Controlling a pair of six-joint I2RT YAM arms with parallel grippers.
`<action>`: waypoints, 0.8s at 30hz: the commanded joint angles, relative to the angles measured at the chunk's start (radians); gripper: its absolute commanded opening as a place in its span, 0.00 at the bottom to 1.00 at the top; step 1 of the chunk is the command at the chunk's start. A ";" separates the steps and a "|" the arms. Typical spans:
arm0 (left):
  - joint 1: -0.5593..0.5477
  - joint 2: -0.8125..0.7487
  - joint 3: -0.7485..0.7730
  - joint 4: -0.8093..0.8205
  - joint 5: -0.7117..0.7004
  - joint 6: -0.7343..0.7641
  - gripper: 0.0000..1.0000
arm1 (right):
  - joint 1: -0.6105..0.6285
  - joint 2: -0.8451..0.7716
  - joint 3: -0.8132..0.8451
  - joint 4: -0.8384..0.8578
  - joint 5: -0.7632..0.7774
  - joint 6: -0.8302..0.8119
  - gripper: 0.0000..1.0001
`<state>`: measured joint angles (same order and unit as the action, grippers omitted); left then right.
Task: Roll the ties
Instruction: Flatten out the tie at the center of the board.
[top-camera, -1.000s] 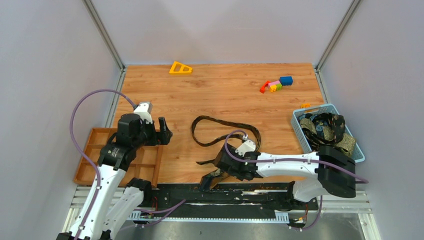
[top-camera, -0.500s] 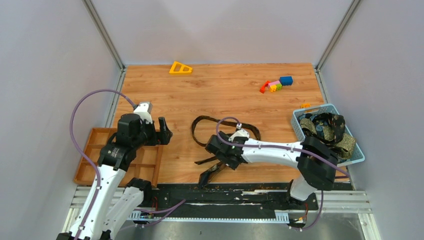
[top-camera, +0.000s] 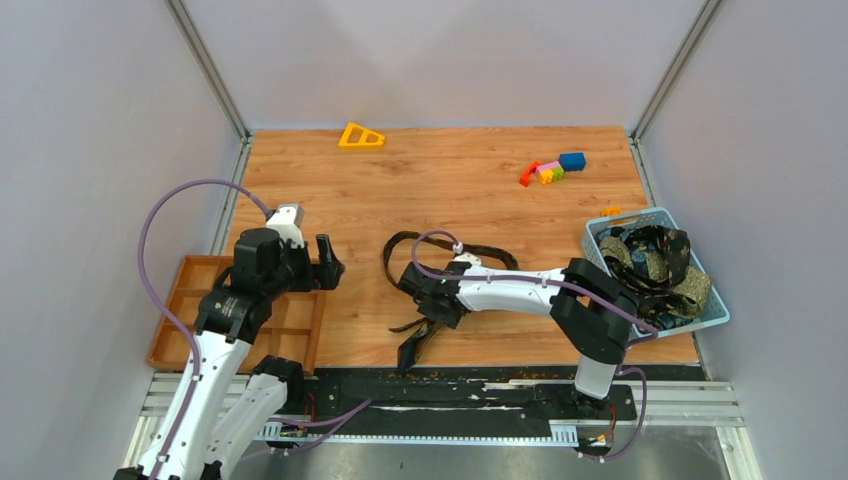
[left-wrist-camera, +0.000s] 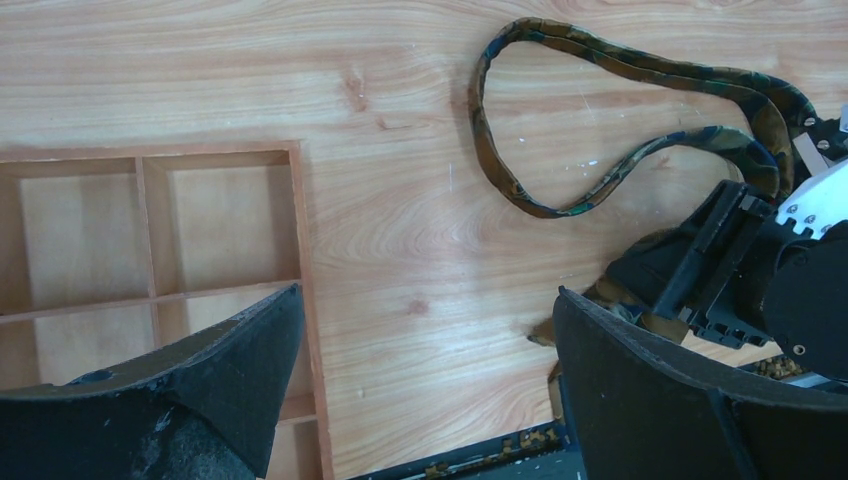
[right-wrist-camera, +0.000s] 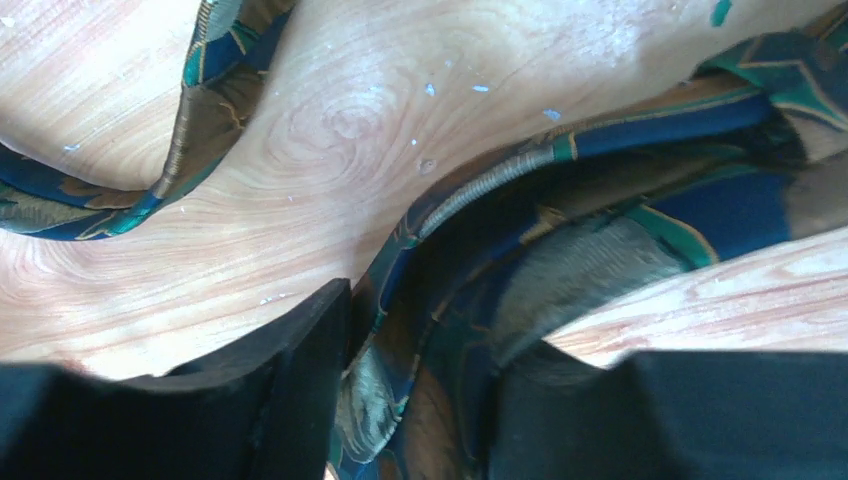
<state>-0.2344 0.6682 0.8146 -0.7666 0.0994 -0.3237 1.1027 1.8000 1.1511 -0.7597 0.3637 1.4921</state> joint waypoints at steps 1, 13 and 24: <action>-0.002 -0.001 0.012 0.025 -0.001 0.018 1.00 | -0.020 -0.024 0.003 -0.004 0.004 -0.146 0.33; -0.012 0.152 0.038 0.012 -0.052 0.019 0.95 | -0.175 -0.360 -0.272 -0.026 -0.036 -0.569 0.00; -0.226 0.369 0.091 0.081 -0.187 -0.145 0.92 | -0.307 -0.681 -0.386 -0.105 -0.002 -0.783 0.00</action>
<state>-0.4118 0.9684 0.8696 -0.7597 -0.0406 -0.3874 0.8207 1.1912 0.7837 -0.8436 0.3393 0.8234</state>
